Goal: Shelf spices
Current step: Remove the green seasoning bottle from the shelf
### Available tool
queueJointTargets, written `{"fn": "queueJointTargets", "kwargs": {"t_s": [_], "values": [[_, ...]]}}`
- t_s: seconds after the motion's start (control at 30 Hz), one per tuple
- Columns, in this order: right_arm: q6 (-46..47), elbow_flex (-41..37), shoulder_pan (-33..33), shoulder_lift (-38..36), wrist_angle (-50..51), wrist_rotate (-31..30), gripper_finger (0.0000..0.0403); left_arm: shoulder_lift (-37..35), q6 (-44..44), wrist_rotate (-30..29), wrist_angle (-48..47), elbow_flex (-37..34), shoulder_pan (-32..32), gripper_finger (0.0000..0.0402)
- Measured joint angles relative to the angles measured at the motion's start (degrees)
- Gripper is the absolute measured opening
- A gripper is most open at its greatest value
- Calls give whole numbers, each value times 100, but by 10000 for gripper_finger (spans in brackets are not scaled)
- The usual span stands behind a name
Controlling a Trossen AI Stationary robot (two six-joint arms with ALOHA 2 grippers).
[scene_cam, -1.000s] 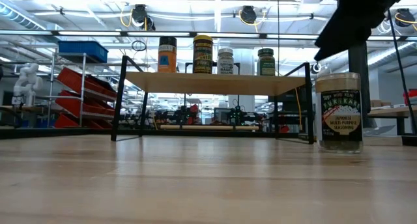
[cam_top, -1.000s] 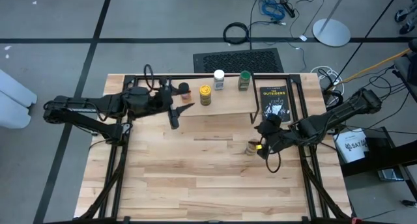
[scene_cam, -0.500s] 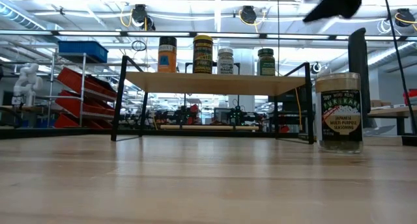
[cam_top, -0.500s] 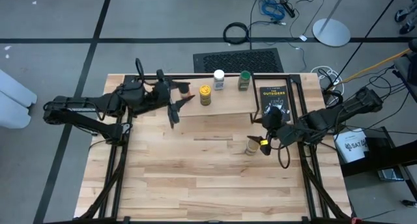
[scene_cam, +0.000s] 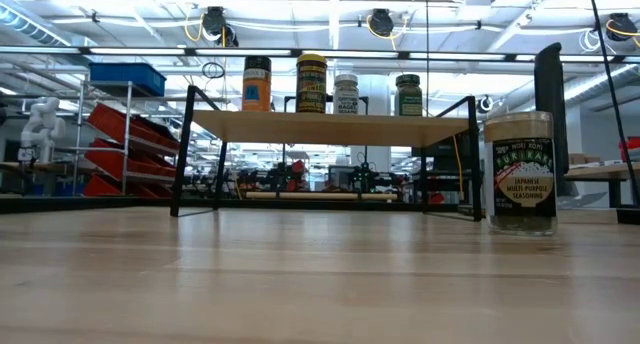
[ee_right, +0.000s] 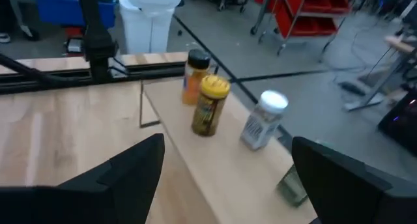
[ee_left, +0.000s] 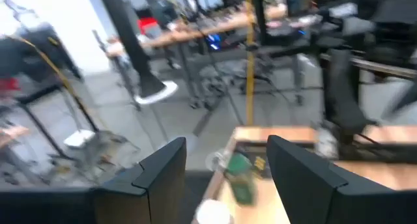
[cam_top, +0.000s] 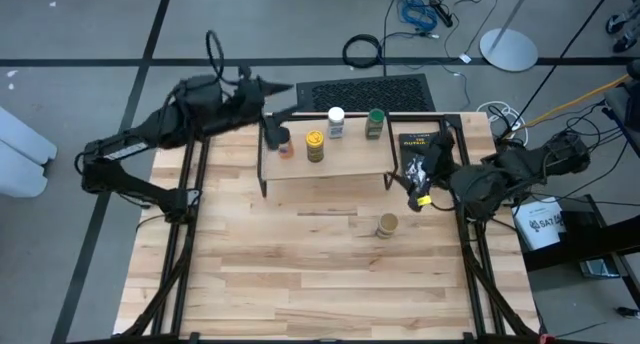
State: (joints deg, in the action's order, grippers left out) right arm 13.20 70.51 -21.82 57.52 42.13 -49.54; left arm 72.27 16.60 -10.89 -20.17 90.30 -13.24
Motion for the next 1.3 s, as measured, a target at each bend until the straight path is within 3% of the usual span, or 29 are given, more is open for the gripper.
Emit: {"fn": "queueJointTargets", "kwargs": {"t_s": [0.17, 0.37, 0.5, 0.57, 0.8, 0.97, 1.13, 1.3], "values": [[-353, 47, 234, 1, 19, -2, 325, 270, 493, -88, 1103, 3, -102, 224], [-744, 47, 437, 2, 197, 25, 325, 433, 466, 40, 893, 3, -122, 224], [-718, 47, 503, 2, 307, 44, 325, 522, 335, -696, 914, 3, -261, 224], [-654, 47, 558, 2, 337, 39, 325, 542, 276, -794, 856, 43, -377, 224], [-841, 47, 1092, 2, 193, 117, 325, 564, -346, 294, -347, 401, -646, 224], [-1593, 47, 2001, 4, -444, 1257, 325, 566, -429, 603, -774, 405, -612, 224], [-2193, 47, 3050, 14, -681, 3092, 325, 566, -428, 601, -977, 405, -485, 224], [-2516, 47, 4125, 77, -805, 4330, 326, 564, -431, 605, -1007, 405, -370, 224]]}}
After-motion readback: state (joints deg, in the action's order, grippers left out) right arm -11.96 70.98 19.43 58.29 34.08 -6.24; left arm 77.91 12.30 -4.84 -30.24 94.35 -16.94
